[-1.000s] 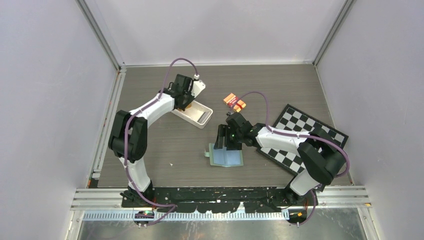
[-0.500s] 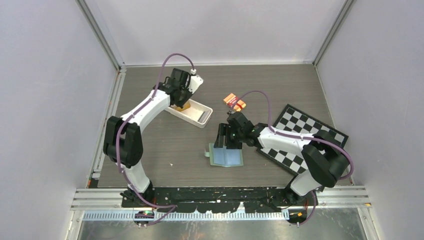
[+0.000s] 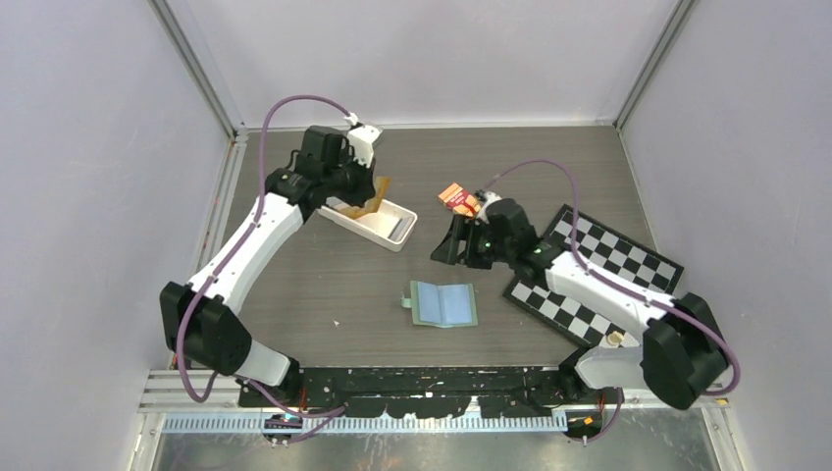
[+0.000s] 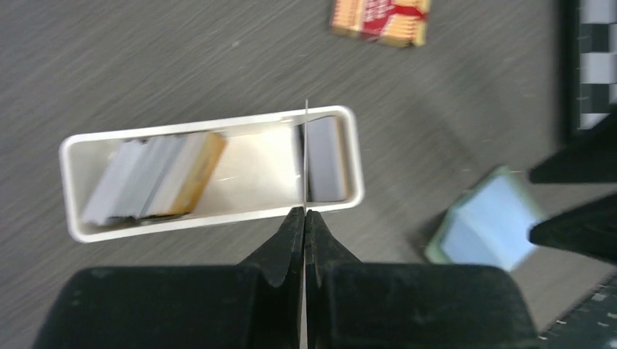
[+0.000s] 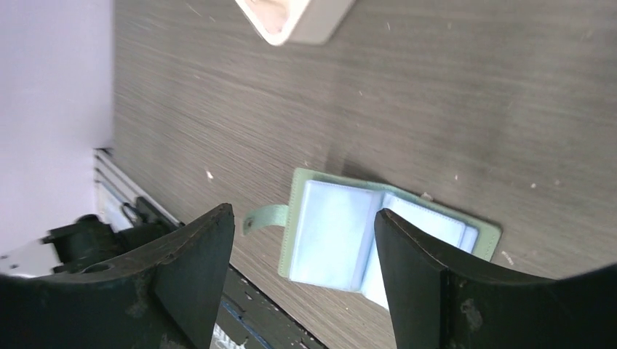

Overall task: Put the credit cards into the card holder
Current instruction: Pick up the credit card from the storage box, then insert the credit card into the card holder.

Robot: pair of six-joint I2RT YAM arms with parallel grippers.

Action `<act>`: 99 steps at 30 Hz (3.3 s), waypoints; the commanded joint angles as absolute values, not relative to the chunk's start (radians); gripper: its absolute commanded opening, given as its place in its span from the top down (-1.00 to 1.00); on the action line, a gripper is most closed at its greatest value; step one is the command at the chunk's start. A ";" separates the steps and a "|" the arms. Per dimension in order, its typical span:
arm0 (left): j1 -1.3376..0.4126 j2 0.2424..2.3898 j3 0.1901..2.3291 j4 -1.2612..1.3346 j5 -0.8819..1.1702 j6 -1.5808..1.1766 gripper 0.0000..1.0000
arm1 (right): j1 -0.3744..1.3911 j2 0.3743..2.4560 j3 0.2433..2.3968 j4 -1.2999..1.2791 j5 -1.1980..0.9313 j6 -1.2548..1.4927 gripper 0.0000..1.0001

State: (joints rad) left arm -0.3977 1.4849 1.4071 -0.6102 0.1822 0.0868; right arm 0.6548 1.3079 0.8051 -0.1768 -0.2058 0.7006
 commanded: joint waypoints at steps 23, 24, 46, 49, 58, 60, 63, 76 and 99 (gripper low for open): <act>-0.471 1.203 1.039 -0.070 0.984 -0.407 1.00 | 0.535 1.117 0.676 0.513 -0.717 0.897 -0.11; -0.474 1.203 1.037 -0.071 0.981 -0.407 1.00 | 0.535 1.125 0.673 0.535 -0.728 0.913 -0.01; -0.580 1.208 0.934 -0.427 0.323 -0.415 -0.54 | 0.497 1.084 0.708 -0.167 -0.441 0.622 0.99; -0.615 1.208 0.858 -0.395 0.278 -0.515 -0.55 | 0.498 1.073 0.688 -0.234 -0.342 0.630 0.99; -0.691 1.244 0.738 -0.252 0.234 -0.679 -0.60 | 0.498 1.112 0.561 -0.117 -0.501 0.670 0.99; -0.698 1.253 0.729 -0.226 0.245 -0.697 -0.62 | 0.498 1.126 0.544 -0.090 -0.516 0.672 0.99; -0.704 1.272 0.723 -0.194 0.265 -0.710 -0.64 | 0.498 1.156 0.535 -0.073 -0.540 0.669 0.99; -0.712 1.397 0.725 -0.128 0.274 -0.704 -0.47 | 0.497 1.241 0.513 -0.008 -0.625 0.672 0.99; -0.715 1.557 0.742 -0.115 0.267 -0.667 0.65 | 0.499 1.391 0.516 0.072 -0.653 0.684 0.99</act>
State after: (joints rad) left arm -0.7116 1.5425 0.7212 -0.1562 0.2699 -0.6907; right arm 0.4999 1.3636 0.5030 0.0216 -0.6289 0.6830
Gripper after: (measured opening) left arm 0.192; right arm 0.028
